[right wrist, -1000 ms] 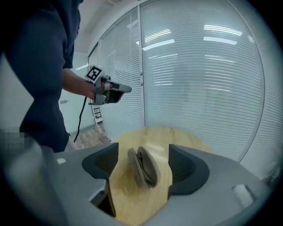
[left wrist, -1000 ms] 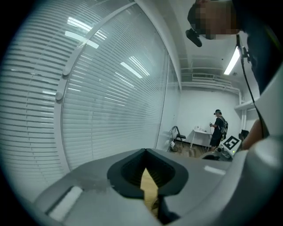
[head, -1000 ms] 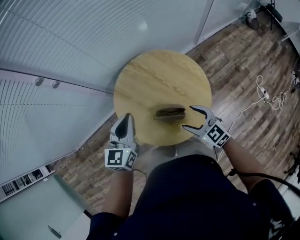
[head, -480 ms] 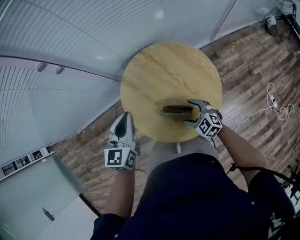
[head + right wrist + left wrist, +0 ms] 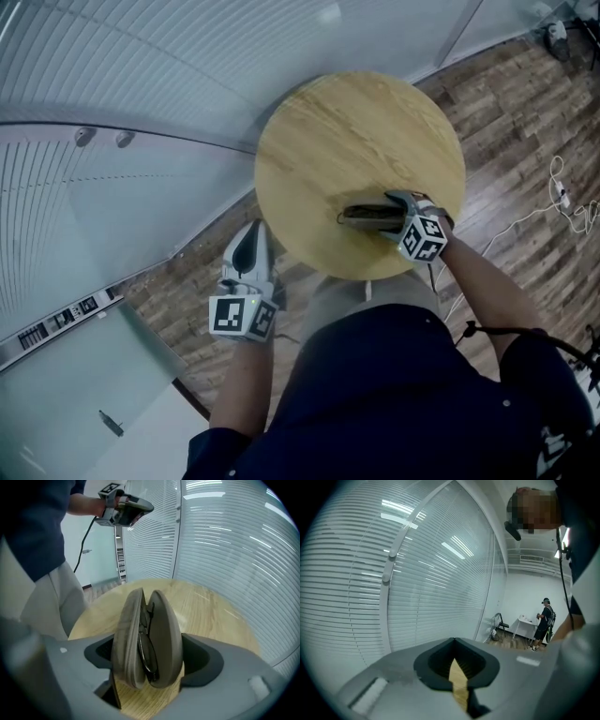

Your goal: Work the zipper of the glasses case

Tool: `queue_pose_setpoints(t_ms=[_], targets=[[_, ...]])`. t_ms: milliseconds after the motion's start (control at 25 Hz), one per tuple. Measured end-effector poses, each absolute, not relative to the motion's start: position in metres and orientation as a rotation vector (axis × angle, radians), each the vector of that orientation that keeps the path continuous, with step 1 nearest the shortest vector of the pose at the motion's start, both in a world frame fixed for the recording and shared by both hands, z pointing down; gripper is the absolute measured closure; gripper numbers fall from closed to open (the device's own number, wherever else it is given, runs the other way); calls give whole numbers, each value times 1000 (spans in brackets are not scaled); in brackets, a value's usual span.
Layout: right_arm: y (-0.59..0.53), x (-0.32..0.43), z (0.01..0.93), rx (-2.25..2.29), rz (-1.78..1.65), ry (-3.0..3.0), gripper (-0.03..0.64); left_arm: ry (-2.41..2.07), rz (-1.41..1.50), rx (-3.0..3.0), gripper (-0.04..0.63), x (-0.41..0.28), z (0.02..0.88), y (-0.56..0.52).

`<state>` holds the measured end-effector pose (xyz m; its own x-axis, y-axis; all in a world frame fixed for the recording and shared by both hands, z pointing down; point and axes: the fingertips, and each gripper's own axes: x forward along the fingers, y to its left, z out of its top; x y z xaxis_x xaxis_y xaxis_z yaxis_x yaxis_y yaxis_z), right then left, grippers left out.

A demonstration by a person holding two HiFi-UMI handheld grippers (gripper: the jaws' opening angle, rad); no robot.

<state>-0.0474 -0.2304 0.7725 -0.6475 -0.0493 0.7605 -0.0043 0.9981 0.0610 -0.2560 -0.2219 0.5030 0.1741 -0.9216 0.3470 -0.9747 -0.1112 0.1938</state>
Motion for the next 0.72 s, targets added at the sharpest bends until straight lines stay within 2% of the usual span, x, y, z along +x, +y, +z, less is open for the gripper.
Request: queue_pose_setpoints(t_ms=[80,360,440,720], targets=[[-235,-50,773,48,-47,-2274,278,-1788,202,2097,594,-256,502,-221],[-234,-58,796,21,63,-2162,269,-1798,224,2105,594,-258,495,-210],[-234,-63,787,69,100,-2209,301,-1822,239,2111,594,-267,489,-206],[-234,-54,743,239,267,-2351,311,-1853,251,2110,594,-290,483,-197]])
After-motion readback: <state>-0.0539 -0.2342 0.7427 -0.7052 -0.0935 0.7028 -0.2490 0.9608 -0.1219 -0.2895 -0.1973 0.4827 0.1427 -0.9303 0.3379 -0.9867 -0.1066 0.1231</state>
